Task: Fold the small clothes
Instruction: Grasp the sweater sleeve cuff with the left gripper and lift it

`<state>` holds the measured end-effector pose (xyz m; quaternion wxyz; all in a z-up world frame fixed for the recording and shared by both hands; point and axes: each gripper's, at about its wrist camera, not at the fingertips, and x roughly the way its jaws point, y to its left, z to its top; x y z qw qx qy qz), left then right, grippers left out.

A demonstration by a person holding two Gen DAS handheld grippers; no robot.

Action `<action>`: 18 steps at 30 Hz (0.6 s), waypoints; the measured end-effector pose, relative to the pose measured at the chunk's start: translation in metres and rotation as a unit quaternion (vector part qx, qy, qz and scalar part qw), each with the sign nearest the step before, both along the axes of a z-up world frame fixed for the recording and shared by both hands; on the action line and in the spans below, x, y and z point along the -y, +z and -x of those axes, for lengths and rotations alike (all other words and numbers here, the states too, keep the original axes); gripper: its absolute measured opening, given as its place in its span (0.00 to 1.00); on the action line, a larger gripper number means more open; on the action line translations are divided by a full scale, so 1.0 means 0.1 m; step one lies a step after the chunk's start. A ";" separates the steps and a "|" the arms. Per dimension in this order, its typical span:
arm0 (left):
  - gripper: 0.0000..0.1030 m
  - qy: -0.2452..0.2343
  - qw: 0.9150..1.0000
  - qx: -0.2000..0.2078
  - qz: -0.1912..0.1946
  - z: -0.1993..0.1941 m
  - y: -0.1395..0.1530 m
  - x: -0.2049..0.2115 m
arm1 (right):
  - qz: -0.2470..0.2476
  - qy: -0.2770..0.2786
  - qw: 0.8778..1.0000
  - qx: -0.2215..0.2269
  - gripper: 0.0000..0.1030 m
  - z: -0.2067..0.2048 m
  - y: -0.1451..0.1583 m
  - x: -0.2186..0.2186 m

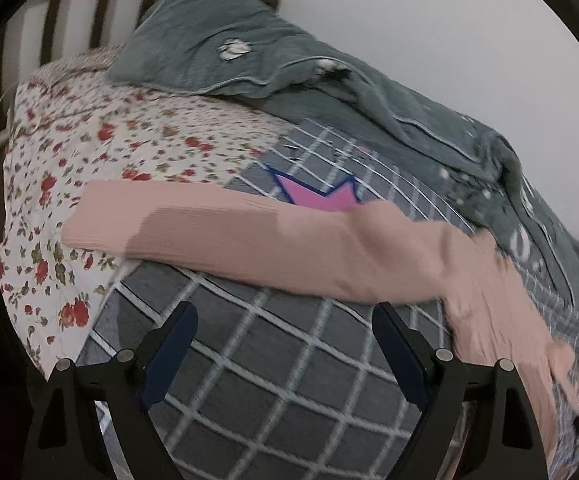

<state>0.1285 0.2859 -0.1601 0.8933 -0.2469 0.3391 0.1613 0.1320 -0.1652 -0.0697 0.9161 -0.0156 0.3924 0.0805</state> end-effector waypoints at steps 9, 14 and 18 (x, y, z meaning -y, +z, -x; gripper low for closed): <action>0.67 0.073 0.995 0.010 0.070 -0.06 -0.25 -0.59 | -0.022 -0.011 0.999 -0.020 0.82 -0.22 -0.20 0.04; 0.58 0.100 0.992 0.008 0.075 -0.10 -0.31 -0.76 | -0.024 -0.017 0.999 -0.025 0.82 -0.30 -0.27 0.05; 0.47 0.132 0.989 -0.007 0.060 -0.18 -0.32 -0.88 | -0.029 -0.021 0.999 -0.027 0.82 -0.37 -0.32 0.07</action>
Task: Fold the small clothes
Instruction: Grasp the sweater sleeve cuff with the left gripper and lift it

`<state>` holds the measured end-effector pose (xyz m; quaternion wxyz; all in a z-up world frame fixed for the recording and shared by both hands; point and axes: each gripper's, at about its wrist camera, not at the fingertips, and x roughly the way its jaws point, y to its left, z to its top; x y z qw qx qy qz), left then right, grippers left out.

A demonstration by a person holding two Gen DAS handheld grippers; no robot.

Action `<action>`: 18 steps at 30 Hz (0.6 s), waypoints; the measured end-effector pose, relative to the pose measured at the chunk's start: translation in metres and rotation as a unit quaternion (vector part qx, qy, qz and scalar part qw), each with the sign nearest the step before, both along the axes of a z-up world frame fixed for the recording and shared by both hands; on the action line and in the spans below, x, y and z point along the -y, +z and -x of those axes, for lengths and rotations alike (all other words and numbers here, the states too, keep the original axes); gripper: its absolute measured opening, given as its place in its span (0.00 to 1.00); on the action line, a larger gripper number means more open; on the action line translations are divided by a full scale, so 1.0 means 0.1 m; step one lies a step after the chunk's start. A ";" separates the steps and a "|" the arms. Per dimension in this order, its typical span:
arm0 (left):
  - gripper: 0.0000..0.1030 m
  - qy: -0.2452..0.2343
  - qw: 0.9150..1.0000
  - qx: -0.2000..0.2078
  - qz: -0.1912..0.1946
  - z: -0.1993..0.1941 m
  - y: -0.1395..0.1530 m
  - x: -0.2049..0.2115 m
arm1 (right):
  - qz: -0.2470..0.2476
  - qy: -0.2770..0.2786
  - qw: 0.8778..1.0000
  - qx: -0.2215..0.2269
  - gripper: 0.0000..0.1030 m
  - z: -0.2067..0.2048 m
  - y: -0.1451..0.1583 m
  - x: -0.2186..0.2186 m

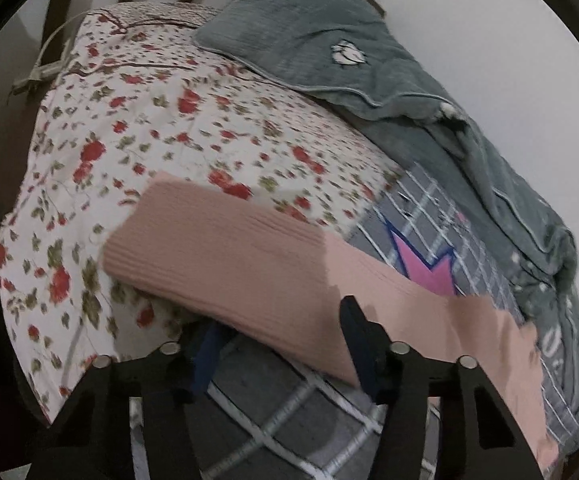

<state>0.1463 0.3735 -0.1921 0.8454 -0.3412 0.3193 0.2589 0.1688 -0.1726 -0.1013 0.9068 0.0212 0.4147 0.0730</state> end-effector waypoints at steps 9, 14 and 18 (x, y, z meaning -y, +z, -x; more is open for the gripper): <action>0.07 0.010 0.996 -0.033 -0.088 -0.21 0.31 0.07 | -0.004 -0.005 1.000 0.010 0.82 -0.07 -0.02 0.13; 0.07 -0.026 0.990 -0.010 -0.135 -0.36 0.75 0.46 | -0.017 -0.011 1.000 0.021 0.82 -0.08 -0.02 0.30; 0.07 -0.068 0.984 0.018 -0.165 -0.54 1.15 0.95 | -0.033 -0.015 0.999 0.031 0.82 -0.07 0.01 0.50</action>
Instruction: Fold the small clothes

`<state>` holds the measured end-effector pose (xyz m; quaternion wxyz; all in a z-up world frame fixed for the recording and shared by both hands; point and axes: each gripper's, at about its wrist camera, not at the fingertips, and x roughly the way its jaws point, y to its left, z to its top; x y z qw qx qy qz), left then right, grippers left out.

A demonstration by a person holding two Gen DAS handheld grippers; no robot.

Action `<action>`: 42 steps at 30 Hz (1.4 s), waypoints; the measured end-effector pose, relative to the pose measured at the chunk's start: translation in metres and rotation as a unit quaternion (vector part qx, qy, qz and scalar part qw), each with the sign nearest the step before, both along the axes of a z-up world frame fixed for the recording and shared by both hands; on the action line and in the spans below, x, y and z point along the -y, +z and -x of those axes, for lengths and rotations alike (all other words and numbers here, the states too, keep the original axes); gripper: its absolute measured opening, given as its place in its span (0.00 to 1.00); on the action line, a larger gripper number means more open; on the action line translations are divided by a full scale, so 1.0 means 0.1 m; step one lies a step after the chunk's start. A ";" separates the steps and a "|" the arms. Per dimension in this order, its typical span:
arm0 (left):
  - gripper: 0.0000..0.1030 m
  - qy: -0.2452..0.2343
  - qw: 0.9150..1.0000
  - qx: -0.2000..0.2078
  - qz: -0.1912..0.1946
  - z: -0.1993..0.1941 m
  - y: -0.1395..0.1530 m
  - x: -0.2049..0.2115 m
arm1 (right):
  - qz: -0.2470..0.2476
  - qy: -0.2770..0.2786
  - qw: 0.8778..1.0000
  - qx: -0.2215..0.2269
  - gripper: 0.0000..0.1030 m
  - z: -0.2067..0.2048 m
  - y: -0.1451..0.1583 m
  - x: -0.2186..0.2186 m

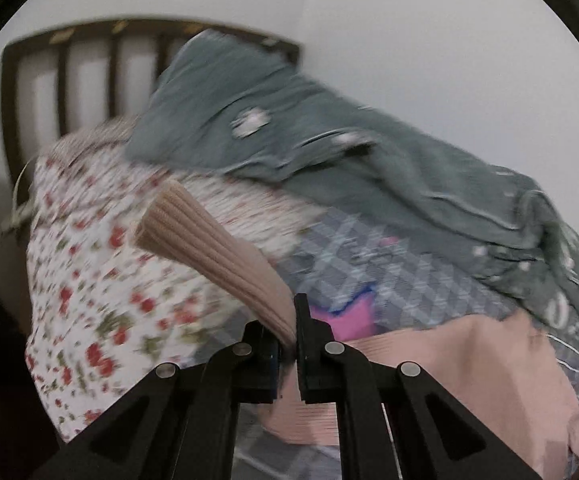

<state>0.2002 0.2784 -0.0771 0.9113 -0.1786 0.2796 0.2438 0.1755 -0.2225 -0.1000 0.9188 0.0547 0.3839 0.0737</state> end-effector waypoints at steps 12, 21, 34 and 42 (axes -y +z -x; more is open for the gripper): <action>0.07 -0.155 0.986 0.032 -0.048 -0.73 0.54 1.79 | -0.026 -0.035 0.999 0.005 0.82 0.08 0.02 0.73; 0.07 -0.270 0.961 0.016 -0.060 -1.12 0.37 3.15 | -0.031 -0.051 0.998 -0.003 0.81 0.10 -0.08 1.05; 0.09 -0.392 0.915 -0.083 -0.041 -1.30 -0.42 4.30 | -0.031 -0.064 0.997 -0.018 0.80 0.16 -0.21 1.19; 0.70 -0.399 0.914 -0.055 -0.056 -1.04 -0.27 4.14 | -0.035 -0.061 0.997 -0.022 0.80 0.14 -0.22 1.15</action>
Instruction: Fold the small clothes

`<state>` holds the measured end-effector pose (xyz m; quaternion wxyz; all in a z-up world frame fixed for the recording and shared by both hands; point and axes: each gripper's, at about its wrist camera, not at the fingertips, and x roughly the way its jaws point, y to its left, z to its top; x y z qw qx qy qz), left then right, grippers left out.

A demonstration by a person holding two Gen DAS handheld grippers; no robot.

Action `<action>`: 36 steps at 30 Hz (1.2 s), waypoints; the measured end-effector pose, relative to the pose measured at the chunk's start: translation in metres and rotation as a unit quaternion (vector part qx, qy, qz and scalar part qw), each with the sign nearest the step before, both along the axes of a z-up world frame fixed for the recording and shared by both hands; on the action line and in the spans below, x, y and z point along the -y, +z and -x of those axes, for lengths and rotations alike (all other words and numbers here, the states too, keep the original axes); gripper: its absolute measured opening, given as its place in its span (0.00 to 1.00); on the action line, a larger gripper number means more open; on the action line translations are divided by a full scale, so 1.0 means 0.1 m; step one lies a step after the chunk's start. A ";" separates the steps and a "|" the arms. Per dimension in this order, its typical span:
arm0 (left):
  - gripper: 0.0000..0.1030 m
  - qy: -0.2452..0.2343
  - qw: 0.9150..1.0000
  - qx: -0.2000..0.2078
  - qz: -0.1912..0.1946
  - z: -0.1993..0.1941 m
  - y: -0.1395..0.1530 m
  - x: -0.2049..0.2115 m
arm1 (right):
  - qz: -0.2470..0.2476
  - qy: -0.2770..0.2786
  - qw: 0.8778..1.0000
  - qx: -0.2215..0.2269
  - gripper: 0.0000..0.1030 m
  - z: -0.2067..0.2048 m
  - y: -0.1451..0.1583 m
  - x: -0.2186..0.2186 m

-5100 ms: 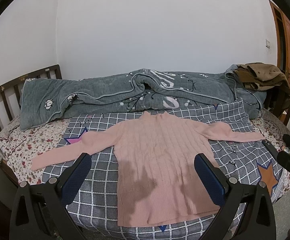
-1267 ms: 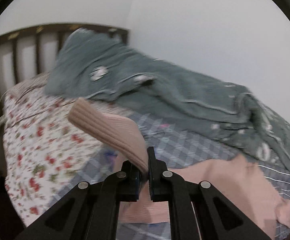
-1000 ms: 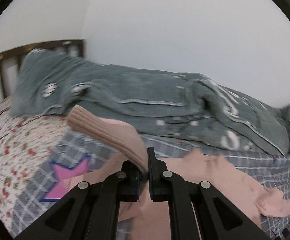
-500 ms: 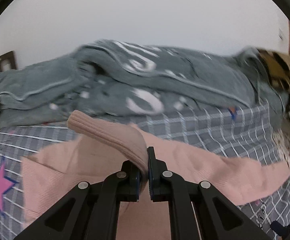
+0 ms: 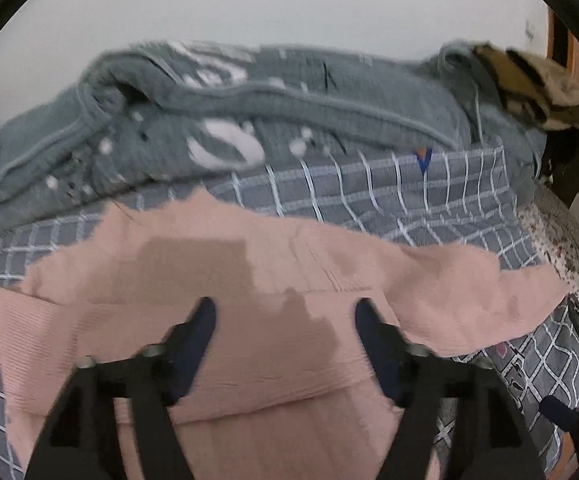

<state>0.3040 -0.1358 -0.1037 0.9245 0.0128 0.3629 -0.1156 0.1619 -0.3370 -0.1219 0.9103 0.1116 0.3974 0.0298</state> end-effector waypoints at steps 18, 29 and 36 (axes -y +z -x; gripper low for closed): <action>0.63 0.228 0.972 -0.020 0.052 0.17 -0.14 -2.39 | 0.041 0.060 0.997 0.028 0.38 -0.53 0.18 -0.59; 0.29 0.232 0.967 -0.093 0.056 -0.25 -0.48 -2.40 | 0.044 0.052 0.998 -0.011 0.37 -0.96 -0.08 -0.72; 0.13 0.240 0.962 -0.049 0.117 -0.12 -0.47 -2.64 | 0.038 0.050 0.997 -0.038 0.37 -1.15 -0.27 -0.76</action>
